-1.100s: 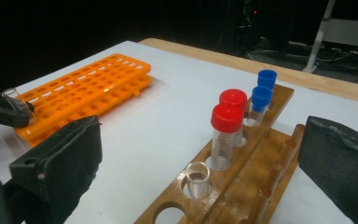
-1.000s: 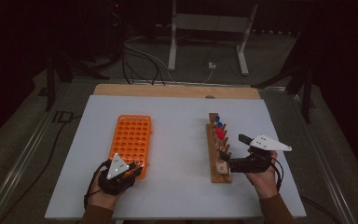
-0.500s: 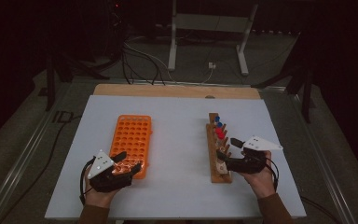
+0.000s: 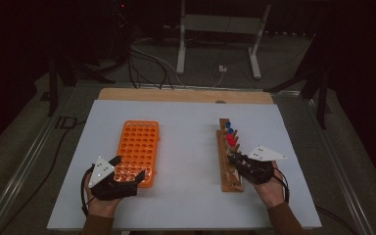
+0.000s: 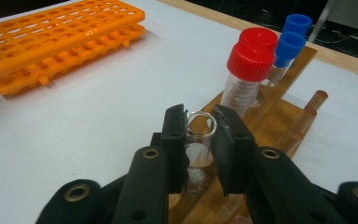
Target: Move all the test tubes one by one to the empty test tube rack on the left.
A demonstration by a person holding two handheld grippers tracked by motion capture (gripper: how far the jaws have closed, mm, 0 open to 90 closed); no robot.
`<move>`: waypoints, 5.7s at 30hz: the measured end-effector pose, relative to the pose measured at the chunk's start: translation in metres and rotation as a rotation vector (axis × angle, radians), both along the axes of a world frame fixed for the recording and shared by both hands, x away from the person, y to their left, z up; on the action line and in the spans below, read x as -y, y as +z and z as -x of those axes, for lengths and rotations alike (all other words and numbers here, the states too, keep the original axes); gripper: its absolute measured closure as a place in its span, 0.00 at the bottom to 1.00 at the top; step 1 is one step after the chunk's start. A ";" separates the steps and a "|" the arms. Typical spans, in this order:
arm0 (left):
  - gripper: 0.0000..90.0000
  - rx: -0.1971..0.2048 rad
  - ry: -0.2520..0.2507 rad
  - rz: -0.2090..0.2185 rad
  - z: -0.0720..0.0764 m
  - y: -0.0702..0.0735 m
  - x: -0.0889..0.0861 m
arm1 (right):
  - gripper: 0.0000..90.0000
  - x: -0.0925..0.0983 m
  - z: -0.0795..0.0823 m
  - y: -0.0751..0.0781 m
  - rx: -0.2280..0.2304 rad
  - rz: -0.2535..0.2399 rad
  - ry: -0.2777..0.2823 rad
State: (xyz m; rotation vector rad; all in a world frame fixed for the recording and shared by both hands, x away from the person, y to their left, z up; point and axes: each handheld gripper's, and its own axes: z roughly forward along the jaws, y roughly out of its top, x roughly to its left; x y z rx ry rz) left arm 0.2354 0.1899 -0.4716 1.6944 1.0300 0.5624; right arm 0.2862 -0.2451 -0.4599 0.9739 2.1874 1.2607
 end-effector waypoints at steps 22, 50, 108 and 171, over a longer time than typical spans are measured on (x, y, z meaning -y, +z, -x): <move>0.03 0.048 0.037 0.027 0.003 0.013 -0.006 | 0.85 -0.001 0.003 0.022 0.026 -0.033 -0.006; 0.06 0.121 -0.114 0.032 -0.024 0.055 0.079 | 0.85 -0.041 -0.005 0.067 0.023 -0.122 0.117; 0.85 0.085 -0.235 -0.074 -0.026 0.038 0.100 | 0.14 -0.040 0.001 0.042 0.032 -0.102 0.068; 0.86 -0.163 -0.102 -0.267 -0.001 -0.015 0.013 | 0.00 0.017 0.011 0.031 0.037 -0.146 -0.086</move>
